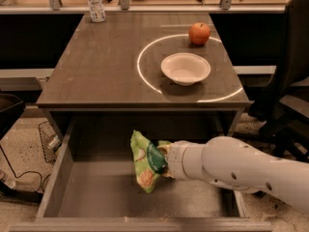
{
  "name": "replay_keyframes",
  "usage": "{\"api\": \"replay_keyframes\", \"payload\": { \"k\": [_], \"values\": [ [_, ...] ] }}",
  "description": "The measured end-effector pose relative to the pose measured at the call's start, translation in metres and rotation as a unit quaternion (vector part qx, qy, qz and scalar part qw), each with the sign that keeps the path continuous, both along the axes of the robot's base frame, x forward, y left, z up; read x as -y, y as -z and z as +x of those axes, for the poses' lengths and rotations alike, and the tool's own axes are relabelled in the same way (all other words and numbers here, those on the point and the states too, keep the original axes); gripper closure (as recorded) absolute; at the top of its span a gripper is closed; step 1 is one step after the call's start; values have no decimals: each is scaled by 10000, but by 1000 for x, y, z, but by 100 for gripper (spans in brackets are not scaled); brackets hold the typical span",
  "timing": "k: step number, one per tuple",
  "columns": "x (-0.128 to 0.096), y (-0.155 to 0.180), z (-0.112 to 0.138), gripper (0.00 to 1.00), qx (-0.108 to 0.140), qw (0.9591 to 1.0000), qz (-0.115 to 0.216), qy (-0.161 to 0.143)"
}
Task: Place green rice chip bag into top drawer
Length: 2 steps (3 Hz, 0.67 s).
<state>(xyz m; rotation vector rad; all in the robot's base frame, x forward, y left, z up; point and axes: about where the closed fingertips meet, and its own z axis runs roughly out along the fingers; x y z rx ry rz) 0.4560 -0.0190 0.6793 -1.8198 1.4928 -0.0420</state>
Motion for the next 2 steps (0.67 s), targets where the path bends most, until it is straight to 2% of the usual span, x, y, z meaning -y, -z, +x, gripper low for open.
{"api": "replay_keyframes", "payload": {
  "k": [2],
  "values": [
    [-2,-2,0,12,22,10000,-6,-18]
  ]
}}
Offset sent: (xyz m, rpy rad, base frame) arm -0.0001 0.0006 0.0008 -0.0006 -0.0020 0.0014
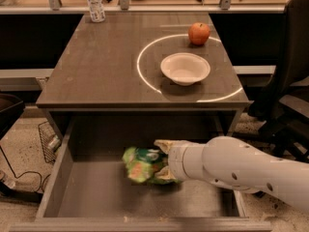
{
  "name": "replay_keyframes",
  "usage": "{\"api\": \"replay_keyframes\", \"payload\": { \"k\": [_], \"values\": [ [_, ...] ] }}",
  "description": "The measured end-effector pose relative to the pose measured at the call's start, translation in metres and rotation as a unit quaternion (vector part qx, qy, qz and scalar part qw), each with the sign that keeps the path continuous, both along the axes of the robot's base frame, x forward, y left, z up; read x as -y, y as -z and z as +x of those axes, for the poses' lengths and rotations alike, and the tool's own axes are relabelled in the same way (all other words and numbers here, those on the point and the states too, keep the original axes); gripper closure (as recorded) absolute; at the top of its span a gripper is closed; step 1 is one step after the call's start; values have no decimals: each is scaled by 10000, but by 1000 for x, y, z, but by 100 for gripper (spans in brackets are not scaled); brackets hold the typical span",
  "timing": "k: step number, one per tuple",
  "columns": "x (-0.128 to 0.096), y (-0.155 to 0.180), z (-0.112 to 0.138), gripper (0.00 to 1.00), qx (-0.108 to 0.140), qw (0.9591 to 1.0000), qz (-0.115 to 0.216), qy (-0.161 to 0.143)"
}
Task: Place green rice chip bag into top drawer
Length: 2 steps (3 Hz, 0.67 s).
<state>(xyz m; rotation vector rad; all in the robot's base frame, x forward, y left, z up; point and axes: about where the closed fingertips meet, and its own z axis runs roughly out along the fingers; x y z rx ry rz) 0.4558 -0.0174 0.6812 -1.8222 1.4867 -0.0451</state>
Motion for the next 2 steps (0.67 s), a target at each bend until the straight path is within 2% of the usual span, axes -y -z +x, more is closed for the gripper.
{"api": "replay_keyframes", "payload": {
  "k": [1,2],
  "values": [
    [-1,-1,0,0,10,10000,-3,-9],
    [-1,-1,0,0,10,10000,-3,-9]
  ]
}}
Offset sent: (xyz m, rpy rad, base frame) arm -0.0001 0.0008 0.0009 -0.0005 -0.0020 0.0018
